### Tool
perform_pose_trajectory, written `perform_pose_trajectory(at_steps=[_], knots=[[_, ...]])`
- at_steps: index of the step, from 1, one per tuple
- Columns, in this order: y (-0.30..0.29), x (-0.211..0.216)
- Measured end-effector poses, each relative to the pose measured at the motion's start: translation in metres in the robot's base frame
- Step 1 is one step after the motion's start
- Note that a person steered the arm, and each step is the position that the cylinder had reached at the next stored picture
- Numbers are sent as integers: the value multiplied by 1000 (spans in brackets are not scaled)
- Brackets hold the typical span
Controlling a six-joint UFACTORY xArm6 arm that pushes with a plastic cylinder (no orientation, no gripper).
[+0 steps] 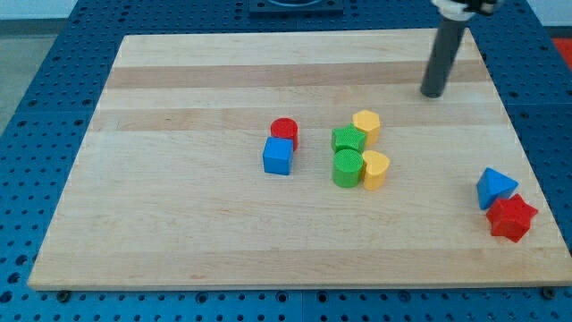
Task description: Slide the red star to the bottom of the green circle
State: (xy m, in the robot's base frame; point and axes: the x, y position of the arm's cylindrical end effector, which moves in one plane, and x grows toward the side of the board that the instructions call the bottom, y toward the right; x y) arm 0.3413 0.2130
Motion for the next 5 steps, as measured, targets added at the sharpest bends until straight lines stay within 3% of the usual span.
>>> perform_pose_trajectory(at_steps=[2, 4, 5], knots=[[49, 4], [52, 4], [87, 48]])
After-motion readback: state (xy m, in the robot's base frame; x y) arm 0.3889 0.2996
